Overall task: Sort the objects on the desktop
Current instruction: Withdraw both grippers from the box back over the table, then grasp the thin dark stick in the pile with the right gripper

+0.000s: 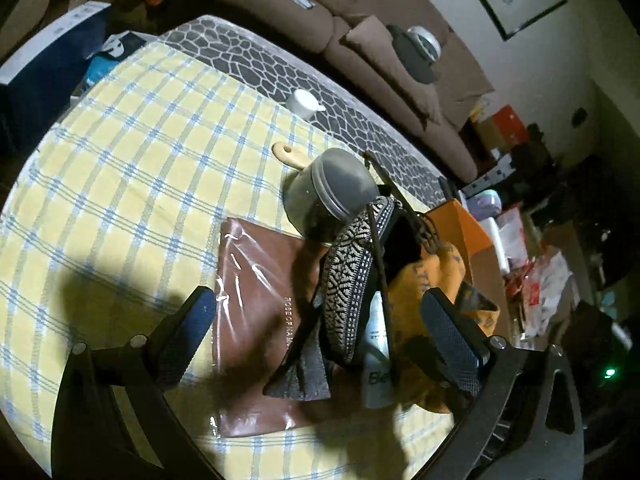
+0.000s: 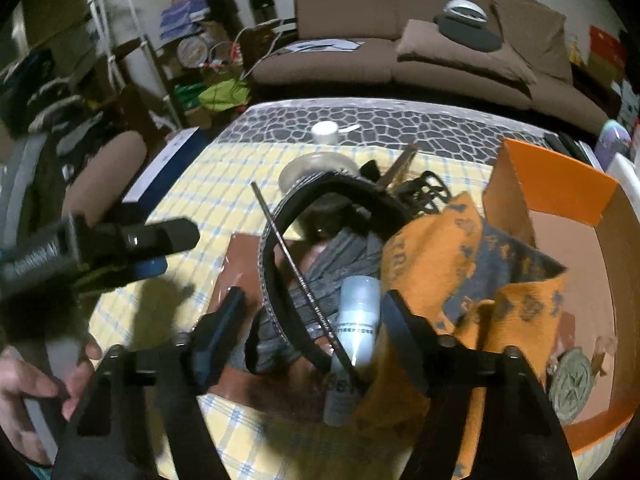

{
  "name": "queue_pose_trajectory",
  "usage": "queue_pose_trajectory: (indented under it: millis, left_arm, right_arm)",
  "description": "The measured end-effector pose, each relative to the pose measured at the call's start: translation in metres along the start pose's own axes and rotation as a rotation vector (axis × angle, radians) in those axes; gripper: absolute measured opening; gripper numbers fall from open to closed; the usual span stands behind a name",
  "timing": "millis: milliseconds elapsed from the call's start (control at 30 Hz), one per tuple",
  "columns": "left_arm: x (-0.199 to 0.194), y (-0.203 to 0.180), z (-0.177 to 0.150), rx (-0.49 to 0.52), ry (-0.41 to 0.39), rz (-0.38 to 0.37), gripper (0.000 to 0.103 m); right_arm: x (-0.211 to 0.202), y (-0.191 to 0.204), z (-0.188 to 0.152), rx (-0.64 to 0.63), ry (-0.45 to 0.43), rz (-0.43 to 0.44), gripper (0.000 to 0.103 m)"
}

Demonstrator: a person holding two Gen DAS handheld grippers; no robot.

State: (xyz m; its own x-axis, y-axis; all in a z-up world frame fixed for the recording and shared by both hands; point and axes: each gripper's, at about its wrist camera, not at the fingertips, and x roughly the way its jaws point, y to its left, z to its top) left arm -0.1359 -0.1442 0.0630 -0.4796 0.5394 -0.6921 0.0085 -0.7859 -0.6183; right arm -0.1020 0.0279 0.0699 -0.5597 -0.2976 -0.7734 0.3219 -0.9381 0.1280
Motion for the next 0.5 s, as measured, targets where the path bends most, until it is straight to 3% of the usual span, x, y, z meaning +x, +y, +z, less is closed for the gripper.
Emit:
queue_pose_trajectory:
  millis: [133, 367, 500]
  left_arm:
    - [0.008, -0.002, -0.003, 0.003, 0.015, -0.007, 0.103]
    - [0.021, -0.012, -0.005, 0.022, 0.051, -0.038, 0.101]
    - [0.025, -0.016, -0.009, 0.023, 0.069, -0.055, 0.101]
  right_arm:
    - [0.016, -0.003, -0.003, -0.004, 0.020, 0.019, 0.041]
    - [0.031, -0.005, -0.008, -0.007, 0.049, 0.016, 0.039]
    - [0.038, -0.004, -0.009, -0.011, 0.084, 0.035, 0.016]
